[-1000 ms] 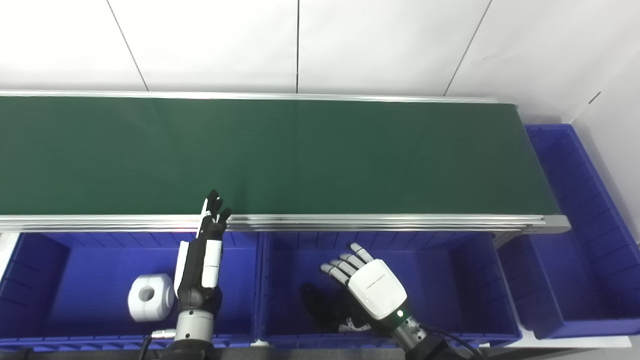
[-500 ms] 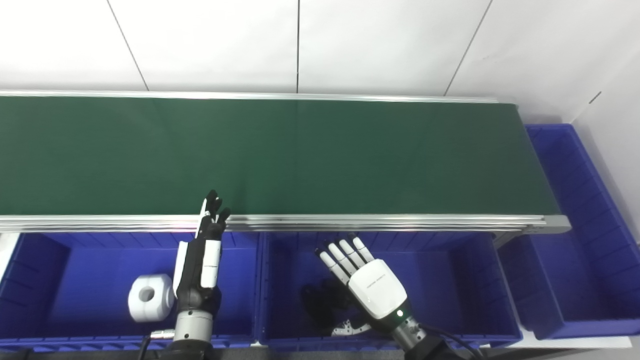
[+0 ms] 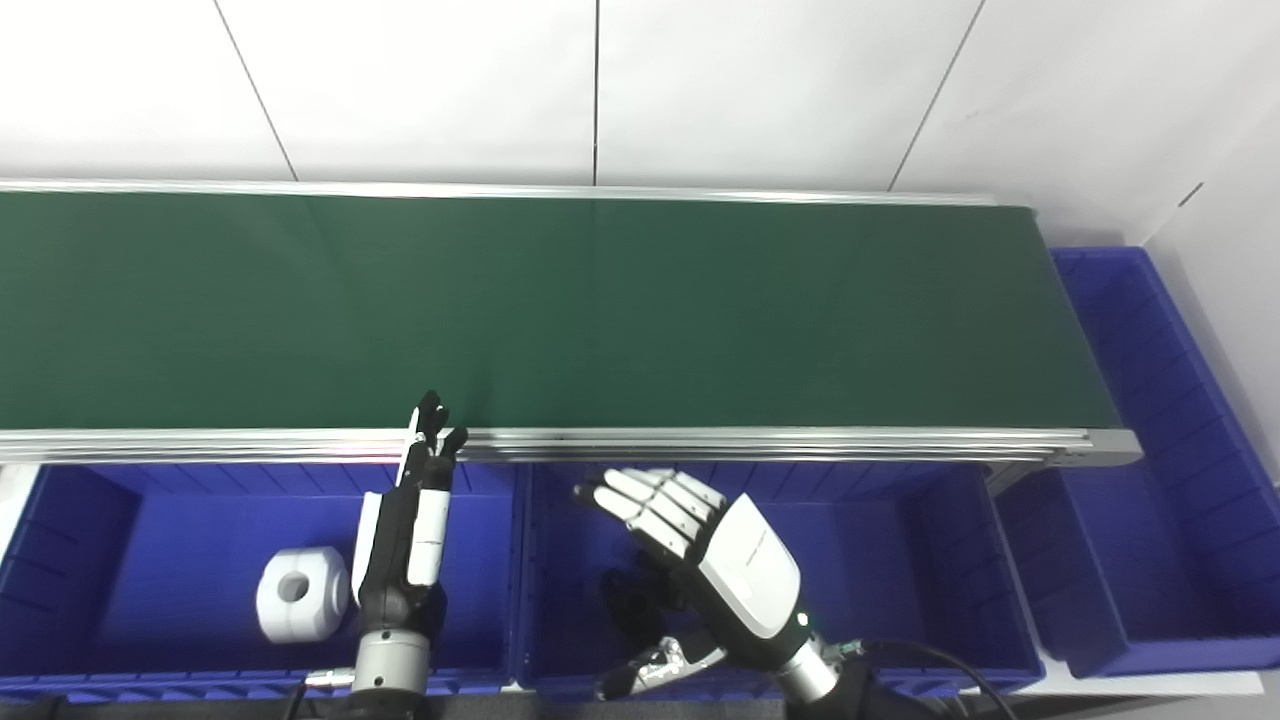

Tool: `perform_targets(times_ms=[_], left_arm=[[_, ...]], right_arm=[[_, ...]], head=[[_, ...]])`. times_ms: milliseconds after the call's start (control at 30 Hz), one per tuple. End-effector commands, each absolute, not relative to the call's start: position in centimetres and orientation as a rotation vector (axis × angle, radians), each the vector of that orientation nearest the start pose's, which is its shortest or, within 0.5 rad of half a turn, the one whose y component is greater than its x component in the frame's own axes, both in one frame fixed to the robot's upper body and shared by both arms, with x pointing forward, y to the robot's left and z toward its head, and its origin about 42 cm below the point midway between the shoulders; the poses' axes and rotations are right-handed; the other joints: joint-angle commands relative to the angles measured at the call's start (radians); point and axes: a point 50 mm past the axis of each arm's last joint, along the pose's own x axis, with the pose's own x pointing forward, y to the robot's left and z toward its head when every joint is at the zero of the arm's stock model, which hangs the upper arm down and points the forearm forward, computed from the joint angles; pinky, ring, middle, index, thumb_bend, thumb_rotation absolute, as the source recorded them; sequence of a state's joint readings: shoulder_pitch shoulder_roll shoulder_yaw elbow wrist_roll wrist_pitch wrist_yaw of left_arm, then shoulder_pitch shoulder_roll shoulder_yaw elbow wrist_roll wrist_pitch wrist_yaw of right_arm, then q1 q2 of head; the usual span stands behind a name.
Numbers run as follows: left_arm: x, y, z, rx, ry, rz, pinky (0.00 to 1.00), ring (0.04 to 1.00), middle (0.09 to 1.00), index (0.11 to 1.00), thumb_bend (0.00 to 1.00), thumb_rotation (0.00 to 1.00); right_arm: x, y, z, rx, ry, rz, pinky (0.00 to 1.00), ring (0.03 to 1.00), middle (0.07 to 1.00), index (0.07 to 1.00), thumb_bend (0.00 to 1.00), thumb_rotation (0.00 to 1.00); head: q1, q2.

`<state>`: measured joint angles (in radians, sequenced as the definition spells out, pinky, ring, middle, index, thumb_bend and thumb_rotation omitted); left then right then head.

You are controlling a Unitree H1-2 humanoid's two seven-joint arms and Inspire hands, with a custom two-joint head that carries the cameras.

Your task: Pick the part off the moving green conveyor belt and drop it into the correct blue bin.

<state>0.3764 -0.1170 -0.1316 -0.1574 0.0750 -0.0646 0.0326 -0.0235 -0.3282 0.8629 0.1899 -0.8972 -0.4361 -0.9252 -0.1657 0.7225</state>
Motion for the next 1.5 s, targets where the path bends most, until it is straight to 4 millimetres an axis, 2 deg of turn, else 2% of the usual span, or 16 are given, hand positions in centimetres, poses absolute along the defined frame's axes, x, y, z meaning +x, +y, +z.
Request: perform_targets(times_ms=[0,133,267,333,433,533,700,767,1000,1267,1367,1467], left_arm=[[16.4,16.3,7.4,-0.043,0.068,0.038,1.0,0.94,1.0,1.0,0.65,1.0],[16.3,16.5,7.0,-0.028,0.074,0.043,1.0,0.931,1.0,1.0,0.65,1.0],[16.1,16.9,6.5,-0.012,0.072,0.046,1.0,0.922,1.0,1.0,0.67,1.0],[15.9,17.1,6.2,-0.002,0.075,0.05,1.0,0.919,0.997,1.0,0.72,1.0],[15.6,17.5,5.8,0.011,0.077,0.06,1.0,0.916,0.993,1.0,0.74,1.0],[15.3,17.9,5.6,0.001,0.082,0.061,1.0,0.93,1.0,1.0,0.75,1.0],[15.2,18.4,5.9,0.008,0.066,0.061,1.0,0.958,1.0,1.0,0.77,1.0],[15.1,18.6,6.0,0.031,0.041,0.063,1.0,0.971,1.0,1.0,0.71,1.0],[14.8,18.6,6.4,0.071,0.006,0.071,1.0,1.0,1.0,1.0,0.62,1.0],[14.4,18.3,6.6,0.092,-0.038,0.109,1.0,1.0,1.0,1.0,0.62,1.0],[14.6,18.2,6.9,0.087,-0.05,0.117,1.0,1.0,1.0,1.0,0.62,1.0],[14.6,18.1,7.1,0.084,-0.054,0.118,1.0,1.0,1.0,1.0,0.65,1.0]], right_arm=[[18.3,-13.3,6.9,-0.522,-0.789,0.26,0.63,0.783,0.875,0.88,0.74,0.97],[18.1,-13.0,7.6,-0.37,-0.653,0.119,0.62,0.777,0.879,0.886,0.73,0.96],[17.6,-13.0,7.1,-0.185,-0.431,0.047,0.71,0.847,0.926,0.922,0.75,0.95],[17.7,-13.4,6.6,-0.138,-0.359,-0.007,0.74,0.848,0.939,0.934,0.71,0.97],[18.1,-14.3,5.6,-0.117,-0.285,-0.061,0.81,0.873,0.946,0.966,0.7,0.98],[18.7,-15.3,5.5,-0.104,-0.265,-0.13,0.83,0.874,0.94,0.97,0.7,0.98],[18.9,-15.6,6.1,-0.052,-0.248,-0.189,0.83,0.878,0.945,0.968,0.74,1.0],[18.6,-15.4,6.1,-0.034,-0.227,-0.184,0.84,0.881,0.955,0.979,0.69,1.0],[18.2,-14.8,5.9,-0.011,-0.177,-0.159,0.87,0.891,0.972,0.988,0.62,1.0],[18.2,-15.1,5.3,-0.053,-0.142,-0.125,0.88,0.904,0.964,0.961,0.63,1.0],[18.1,-15.2,5.0,-0.052,-0.089,-0.116,0.88,0.901,0.95,0.947,0.63,1.0],[18.0,-15.3,4.7,-0.059,-0.055,-0.107,0.89,0.898,0.943,0.937,0.58,1.0]], head=[[0.001,-0.012],[0.001,-0.038],[0.008,-0.079],[0.012,-0.095],[0.017,-0.115],[0.014,-0.119],[-0.009,-0.092],[-0.016,-0.083],[-0.017,-0.064],[-0.006,-0.037],[-0.014,0.001],[-0.018,0.014]])
